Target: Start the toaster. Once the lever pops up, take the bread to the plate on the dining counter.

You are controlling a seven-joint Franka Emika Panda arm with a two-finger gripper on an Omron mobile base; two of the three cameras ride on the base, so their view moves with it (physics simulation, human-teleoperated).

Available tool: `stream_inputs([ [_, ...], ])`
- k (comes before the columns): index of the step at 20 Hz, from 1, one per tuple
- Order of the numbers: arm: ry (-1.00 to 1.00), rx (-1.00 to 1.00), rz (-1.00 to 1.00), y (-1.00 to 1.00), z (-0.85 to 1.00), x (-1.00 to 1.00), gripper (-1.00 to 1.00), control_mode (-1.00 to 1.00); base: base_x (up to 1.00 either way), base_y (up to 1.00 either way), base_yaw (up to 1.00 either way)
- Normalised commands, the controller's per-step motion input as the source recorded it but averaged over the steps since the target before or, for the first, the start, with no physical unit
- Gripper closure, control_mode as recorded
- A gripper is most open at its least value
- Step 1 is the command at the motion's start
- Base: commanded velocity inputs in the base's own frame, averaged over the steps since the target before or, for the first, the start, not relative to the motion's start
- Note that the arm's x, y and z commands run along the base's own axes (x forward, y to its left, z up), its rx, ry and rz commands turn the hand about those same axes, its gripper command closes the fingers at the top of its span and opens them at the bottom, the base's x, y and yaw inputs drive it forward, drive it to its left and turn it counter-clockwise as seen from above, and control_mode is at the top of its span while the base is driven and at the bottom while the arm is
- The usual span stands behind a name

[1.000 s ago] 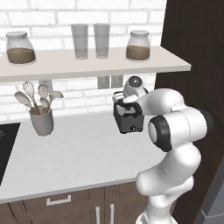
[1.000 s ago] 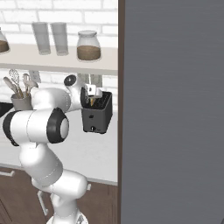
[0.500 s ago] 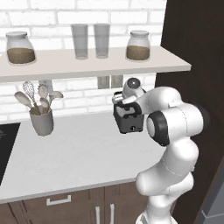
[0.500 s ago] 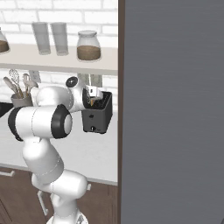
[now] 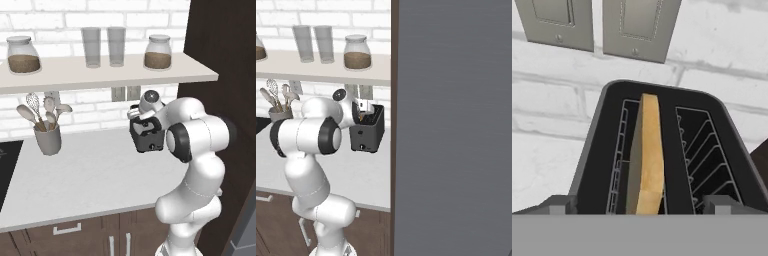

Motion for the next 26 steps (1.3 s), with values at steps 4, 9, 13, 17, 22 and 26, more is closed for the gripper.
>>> stream_inputs([
  [4,0.00,0.00,0.00,0.00,-0.09,0.15,-1.00,-1.00,0.00,0.00,0.00],
  [9,0.00,0.00,0.00,-0.01,-0.12,0.15,-1.00,-1.00,0.00,0.00,0.00],
  [13,0.00,0.02,0.00,-0.03,-0.23,0.00,-1.00,-1.00,0.00,0.00,0.00],
  [17,0.00,0.03,0.00,-0.03,-0.22,0.00,-1.00,-1.00,0.00,0.00,0.00],
  [22,0.00,0.03,0.00,-0.07,-0.18,0.00,-1.00,-1.00,0.00,0.00,0.00],
  [26,0.00,0.02,0.00,-0.18,-0.15,0.00,1.00,-1.00,0.00,0.00,0.00],
])
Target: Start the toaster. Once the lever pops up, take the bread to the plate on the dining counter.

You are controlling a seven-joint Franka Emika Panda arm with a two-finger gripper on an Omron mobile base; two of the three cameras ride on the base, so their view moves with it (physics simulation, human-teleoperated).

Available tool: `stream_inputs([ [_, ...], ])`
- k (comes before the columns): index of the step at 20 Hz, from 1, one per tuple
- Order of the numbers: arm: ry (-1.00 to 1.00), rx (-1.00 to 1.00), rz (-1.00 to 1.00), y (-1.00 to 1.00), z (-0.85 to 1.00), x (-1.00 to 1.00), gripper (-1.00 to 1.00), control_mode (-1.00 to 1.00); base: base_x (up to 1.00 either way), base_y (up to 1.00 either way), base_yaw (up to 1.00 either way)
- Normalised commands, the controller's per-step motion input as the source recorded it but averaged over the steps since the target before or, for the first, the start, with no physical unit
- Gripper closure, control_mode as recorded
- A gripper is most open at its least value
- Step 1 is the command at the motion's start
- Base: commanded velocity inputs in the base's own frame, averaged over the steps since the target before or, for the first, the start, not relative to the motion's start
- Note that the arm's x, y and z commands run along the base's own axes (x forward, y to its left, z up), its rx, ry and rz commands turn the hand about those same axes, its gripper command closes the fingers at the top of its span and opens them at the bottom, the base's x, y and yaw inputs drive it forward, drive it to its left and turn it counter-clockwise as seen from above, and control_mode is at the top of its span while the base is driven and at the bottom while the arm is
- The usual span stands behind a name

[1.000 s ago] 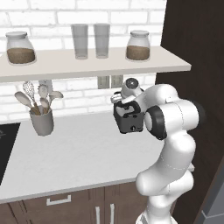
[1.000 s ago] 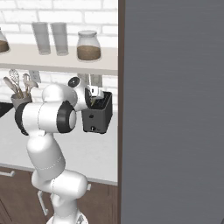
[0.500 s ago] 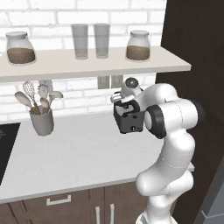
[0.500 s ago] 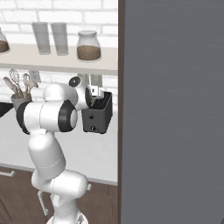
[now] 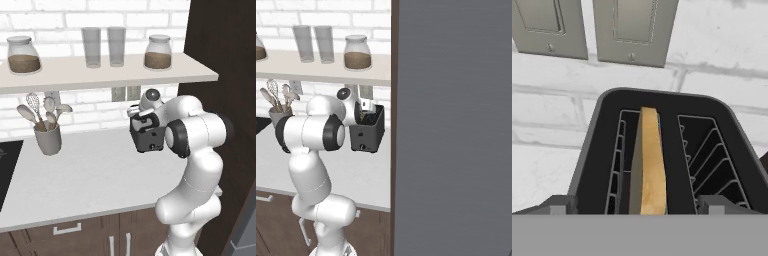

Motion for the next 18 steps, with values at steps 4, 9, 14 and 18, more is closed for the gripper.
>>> stream_inputs([
  [4,0.00,0.00,0.00,-0.15,-0.17,0.00,1.00,-1.00,0.00,0.00,0.00],
  [9,0.00,0.00,0.00,-0.09,-0.18,0.00,1.00,-1.00,0.00,0.00,0.00],
  [14,0.00,0.00,0.00,-0.01,-0.09,0.00,1.00,-1.00,0.00,0.00,0.00],
  [18,-0.01,0.00,0.00,0.00,0.00,0.00,1.00,-1.00,0.00,0.00,0.00],
])
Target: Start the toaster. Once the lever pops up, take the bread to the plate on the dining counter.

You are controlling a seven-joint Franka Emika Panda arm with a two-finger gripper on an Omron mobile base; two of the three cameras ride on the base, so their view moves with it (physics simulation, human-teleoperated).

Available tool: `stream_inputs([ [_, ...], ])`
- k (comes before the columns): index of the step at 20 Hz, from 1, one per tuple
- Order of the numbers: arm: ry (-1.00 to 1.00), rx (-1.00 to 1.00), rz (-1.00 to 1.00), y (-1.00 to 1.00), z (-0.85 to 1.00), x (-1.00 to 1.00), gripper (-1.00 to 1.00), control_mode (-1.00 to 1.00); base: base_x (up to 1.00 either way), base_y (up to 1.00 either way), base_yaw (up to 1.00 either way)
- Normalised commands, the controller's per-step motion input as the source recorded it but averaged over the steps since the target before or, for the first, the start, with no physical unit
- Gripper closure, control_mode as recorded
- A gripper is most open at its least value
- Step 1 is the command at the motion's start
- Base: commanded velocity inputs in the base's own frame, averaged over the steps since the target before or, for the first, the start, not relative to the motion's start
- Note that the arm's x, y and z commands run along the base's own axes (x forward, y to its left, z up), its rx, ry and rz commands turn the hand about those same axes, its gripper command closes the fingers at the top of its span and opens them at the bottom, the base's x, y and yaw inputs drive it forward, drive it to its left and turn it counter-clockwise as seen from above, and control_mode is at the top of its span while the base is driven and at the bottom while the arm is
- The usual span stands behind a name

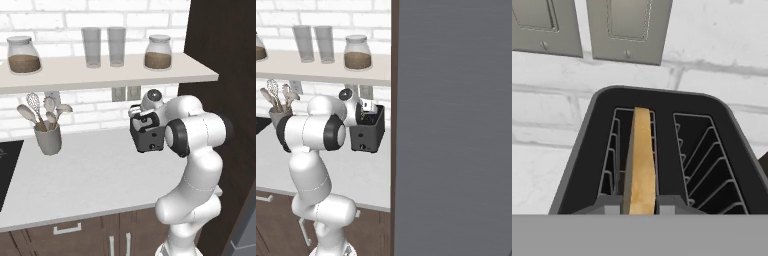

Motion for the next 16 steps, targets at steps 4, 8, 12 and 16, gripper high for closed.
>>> stream_inputs([
  [4,-0.07,0.00,0.00,0.00,0.00,-0.01,1.00,-1.00,0.00,0.00,0.00],
  [8,-0.10,0.00,0.00,0.00,0.08,-0.12,1.00,-1.00,0.00,0.00,0.00],
  [12,-0.07,0.00,0.00,0.00,0.30,-0.04,1.00,-1.00,0.00,0.00,0.00],
  [16,-0.01,0.00,0.00,0.01,0.55,0.00,1.00,-1.00,0.00,0.00,0.00],
])
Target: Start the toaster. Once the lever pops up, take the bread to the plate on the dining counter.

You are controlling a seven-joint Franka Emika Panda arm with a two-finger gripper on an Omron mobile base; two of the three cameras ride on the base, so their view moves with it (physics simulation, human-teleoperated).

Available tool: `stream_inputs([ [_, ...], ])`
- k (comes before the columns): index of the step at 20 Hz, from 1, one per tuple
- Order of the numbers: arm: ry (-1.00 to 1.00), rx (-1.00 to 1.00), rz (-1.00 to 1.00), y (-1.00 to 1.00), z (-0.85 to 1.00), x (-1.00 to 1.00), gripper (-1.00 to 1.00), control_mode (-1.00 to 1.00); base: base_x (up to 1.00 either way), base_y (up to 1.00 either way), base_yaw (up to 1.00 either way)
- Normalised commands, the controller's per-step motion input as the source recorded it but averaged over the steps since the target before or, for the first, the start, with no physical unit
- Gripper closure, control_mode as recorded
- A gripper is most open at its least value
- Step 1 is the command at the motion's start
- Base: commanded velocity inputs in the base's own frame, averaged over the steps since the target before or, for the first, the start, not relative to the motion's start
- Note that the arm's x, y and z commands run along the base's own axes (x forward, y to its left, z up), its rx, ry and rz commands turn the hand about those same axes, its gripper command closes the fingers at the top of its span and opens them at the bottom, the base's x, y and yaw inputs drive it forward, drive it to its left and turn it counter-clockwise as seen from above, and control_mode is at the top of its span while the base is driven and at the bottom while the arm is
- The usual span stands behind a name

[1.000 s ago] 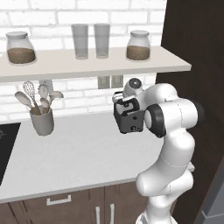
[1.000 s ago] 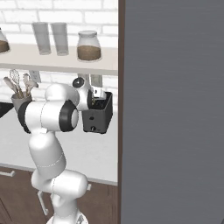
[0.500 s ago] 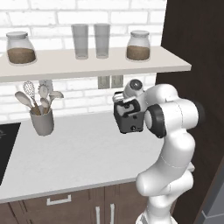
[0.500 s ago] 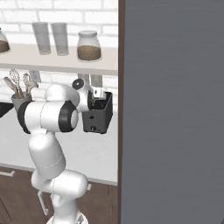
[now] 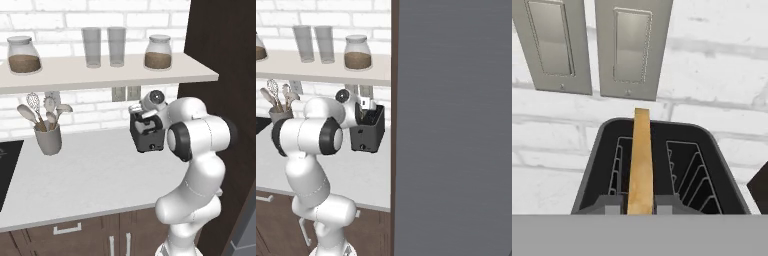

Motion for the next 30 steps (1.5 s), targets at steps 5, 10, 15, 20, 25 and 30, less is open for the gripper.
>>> stream_inputs([
  [5,0.00,0.00,0.00,0.09,0.46,-0.06,1.00,-1.00,0.00,0.00,0.00],
  [10,0.00,0.00,-0.02,0.00,0.17,-0.33,1.00,-1.00,0.00,0.00,0.00],
  [15,0.00,0.00,-0.02,0.00,0.11,-0.41,1.00,-1.00,0.00,0.00,0.00],
  [20,-0.01,0.00,-0.01,0.00,0.23,-0.53,1.00,-1.00,0.00,0.00,0.00],
  [25,-0.04,0.00,0.00,0.00,0.35,-0.57,1.00,-1.00,0.00,0.00,0.00],
  [30,-0.06,0.00,0.00,0.00,0.51,-0.51,1.00,-1.00,0.00,0.00,0.00],
])
